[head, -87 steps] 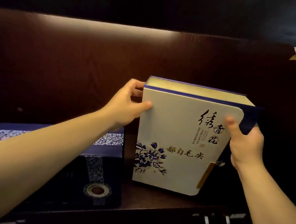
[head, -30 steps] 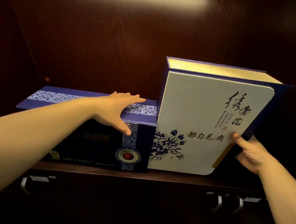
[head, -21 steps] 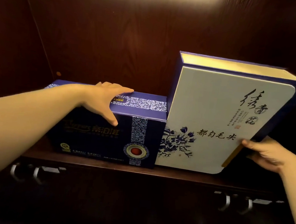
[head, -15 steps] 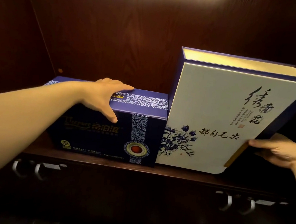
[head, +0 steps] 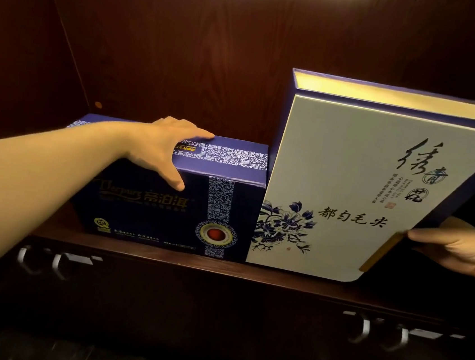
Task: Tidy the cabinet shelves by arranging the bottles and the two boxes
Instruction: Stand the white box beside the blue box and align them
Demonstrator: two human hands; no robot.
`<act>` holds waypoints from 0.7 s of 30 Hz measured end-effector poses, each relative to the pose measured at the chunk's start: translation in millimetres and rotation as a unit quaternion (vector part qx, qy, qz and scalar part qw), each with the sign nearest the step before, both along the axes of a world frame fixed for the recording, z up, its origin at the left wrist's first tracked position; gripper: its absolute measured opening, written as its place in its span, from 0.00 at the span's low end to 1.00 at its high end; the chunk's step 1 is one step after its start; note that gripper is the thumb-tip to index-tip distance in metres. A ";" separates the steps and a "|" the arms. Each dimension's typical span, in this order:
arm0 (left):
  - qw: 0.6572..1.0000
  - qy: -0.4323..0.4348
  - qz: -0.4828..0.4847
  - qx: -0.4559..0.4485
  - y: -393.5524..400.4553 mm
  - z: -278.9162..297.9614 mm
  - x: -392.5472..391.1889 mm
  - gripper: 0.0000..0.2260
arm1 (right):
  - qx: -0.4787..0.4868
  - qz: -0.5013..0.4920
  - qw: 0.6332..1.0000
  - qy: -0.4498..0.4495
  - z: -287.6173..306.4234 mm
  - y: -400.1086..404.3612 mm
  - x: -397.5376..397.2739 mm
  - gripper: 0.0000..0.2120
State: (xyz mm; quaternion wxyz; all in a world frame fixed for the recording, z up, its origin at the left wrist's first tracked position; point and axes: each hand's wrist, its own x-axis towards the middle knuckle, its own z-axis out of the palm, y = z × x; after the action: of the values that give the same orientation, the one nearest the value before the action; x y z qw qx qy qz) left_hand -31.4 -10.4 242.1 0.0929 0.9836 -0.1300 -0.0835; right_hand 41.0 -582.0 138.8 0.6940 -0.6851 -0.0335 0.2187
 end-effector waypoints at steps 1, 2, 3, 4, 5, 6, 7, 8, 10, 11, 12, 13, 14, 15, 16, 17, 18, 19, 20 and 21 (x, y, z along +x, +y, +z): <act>1.000 0.000 0.002 -0.005 -0.3 -0.2 -1.9 0.54 | 0.003 0.004 1.000 -0.003 0.6 1.2 -1.5 0.23; 1.000 0.000 0.004 -0.010 -0.6 -0.3 -3.5 0.54 | 0.006 0.007 1.000 -0.007 1.1 2.4 -3.1 0.23; 1.000 -0.001 0.004 -0.012 -1.4 -0.2 -4.9 0.55 | 0.008 0.008 1.000 -0.012 1.7 3.8 -4.8 0.23; 1.000 -0.004 0.003 -0.014 -2.5 0.0 -5.9 0.55 | 0.009 0.006 1.000 -0.019 2.3 4.8 -6.6 0.23; 1.000 -0.005 0.003 -0.016 -3.4 0.3 -6.7 0.55 | 0.009 0.004 1.000 -0.024 3.0 5.7 -7.9 0.23; 1.000 -0.003 0.002 -0.018 -3.8 0.7 -7.4 0.55 | 0.007 0.004 1.000 -0.029 3.4 6.3 -8.9 0.23; 1.000 0.003 0.002 -0.021 -4.6 0.9 -8.1 0.55 | 0.006 0.005 1.000 -0.030 4.0 6.1 -10.1 0.23; 1.000 0.006 0.003 -0.023 -4.2 1.0 -8.9 0.55 | 0.005 0.006 0.999 -0.031 4.6 6.4 -11.0 0.23; 1.000 0.006 0.005 -0.030 -4.1 1.3 -10.6 0.55 | 0.000 -0.002 1.000 -0.028 5.8 7.6 -13.0 0.23; 0.999 0.004 0.007 -0.033 -4.8 1.5 -12.0 0.55 | -0.003 -0.008 1.000 -0.027 6.7 8.6 -14.7 0.23; 0.999 0.003 0.007 -0.032 -4.8 0.8 -13.7 0.54 | -0.011 -0.015 0.999 -0.030 7.7 9.9 -16.9 0.25; 1.000 0.003 0.005 -0.028 -4.5 -0.3 -16.5 0.54 | -0.019 -0.022 0.999 -0.036 8.8 11.8 -19.9 0.26; 1.000 0.000 0.005 -0.023 -1.9 -1.7 -20.0 0.53 | -0.028 -0.030 0.998 -0.044 10.1 13.9 -23.5 0.26; 1.000 -0.019 0.008 -0.019 2.4 -4.0 -25.0 0.52 | -0.031 -0.038 0.997 -0.052 10.0 16.9 -27.7 0.26; 0.997 -0.069 0.019 -0.022 9.8 -8.3 -31.4 0.50 | -0.026 -0.051 0.997 -0.059 8.5 19.8 -33.2 0.26; 0.987 -0.151 0.037 -0.032 21.0 -15.3 -38.8 0.46 | -0.008 -0.072 0.995 -0.061 5.3 23.1 -38.5 0.26; 0.965 -0.251 0.064 -0.047 36.2 -24.4 -47.1 0.41 | 0.018 -0.104 0.993 -0.058 0.9 27.2 -44.9 0.27; 0.927 -0.351 0.110 -0.070 53.8 -36.6 -56.6 0.35 | 0.045 -0.138 0.988 -0.054 -4.5 32.7 -51.4 0.28; 0.878 -0.426 0.184 -0.114 73.4 -53.1 -67.5 0.30 | 0.061 -0.170 0.982 -0.052 -11.3 38.4 -57.0 0.30; 0.823 -0.462 0.276 -0.184 89.1 -70.2 -77.8 0.27 | 0.066 -0.196 0.977 -0.053 -18.1 44.6 -61.8 0.32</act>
State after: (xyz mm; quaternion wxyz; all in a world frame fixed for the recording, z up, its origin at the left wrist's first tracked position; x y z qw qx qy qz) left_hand -109.3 78.7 172.0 0.2199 0.8665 0.1059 0.4355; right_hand -20.8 -537.4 120.7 0.7645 -0.6414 0.0504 0.0393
